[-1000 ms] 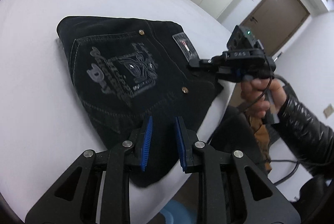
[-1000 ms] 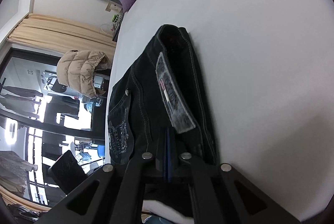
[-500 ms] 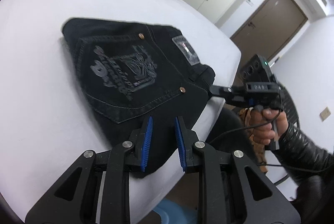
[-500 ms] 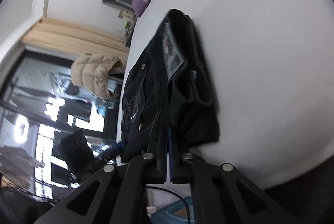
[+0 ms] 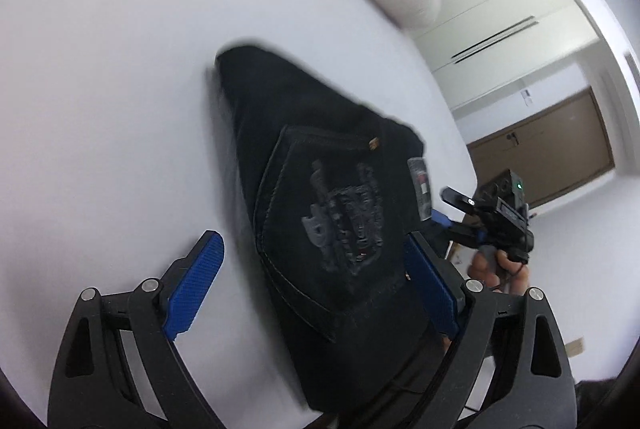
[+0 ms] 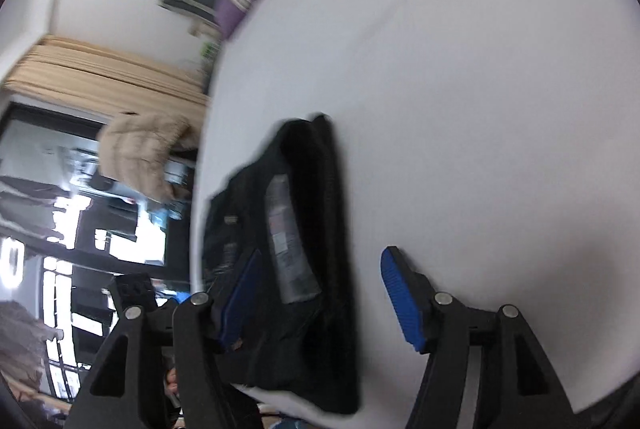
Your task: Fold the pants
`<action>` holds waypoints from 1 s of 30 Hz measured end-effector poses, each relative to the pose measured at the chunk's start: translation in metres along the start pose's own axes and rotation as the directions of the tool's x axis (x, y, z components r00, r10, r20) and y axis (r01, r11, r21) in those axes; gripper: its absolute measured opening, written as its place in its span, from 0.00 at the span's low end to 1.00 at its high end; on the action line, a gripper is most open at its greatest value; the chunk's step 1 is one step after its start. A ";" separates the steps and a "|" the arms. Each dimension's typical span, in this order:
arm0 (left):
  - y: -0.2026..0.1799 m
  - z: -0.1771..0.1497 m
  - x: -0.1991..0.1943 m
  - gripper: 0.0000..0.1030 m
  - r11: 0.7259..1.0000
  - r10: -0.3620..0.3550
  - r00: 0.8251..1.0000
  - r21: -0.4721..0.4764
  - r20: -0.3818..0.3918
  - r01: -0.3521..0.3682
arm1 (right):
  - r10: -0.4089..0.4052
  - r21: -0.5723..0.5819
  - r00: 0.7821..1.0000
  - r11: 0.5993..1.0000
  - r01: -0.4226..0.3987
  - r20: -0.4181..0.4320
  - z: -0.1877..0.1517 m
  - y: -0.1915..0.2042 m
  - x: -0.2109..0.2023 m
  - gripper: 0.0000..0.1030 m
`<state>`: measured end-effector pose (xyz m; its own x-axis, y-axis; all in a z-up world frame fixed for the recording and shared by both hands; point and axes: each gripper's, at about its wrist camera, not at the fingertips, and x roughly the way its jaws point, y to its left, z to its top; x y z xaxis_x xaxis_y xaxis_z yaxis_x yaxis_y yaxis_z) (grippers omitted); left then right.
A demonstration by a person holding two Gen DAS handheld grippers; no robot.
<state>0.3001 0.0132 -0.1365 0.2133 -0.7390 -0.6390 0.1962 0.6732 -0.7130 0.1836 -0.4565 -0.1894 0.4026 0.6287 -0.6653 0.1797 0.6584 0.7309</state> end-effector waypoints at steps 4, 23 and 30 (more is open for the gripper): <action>0.000 0.007 0.018 0.81 1.000 0.014 0.999 -0.003 -0.031 -0.014 | -0.003 -0.030 0.999 1.000 0.001 -0.048 0.011 0.006 0.018 0.63; -0.010 0.047 0.017 0.19 0.998 -0.010 1.000 0.064 -0.023 0.012 | -0.038 -0.203 0.998 0.979 0.026 -0.057 0.026 0.109 0.045 0.20; 0.009 0.090 -0.015 0.19 0.992 0.089 0.994 0.087 0.061 -0.094 | -0.005 -0.206 0.995 0.978 -0.016 -0.103 0.079 0.152 0.131 0.20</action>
<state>0.3844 0.0323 -0.1076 0.2875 -0.6732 -0.6813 0.2579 0.7394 -0.6219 0.3345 -0.3066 -0.1539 0.3067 0.6646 -0.6814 -0.0157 0.7193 0.6945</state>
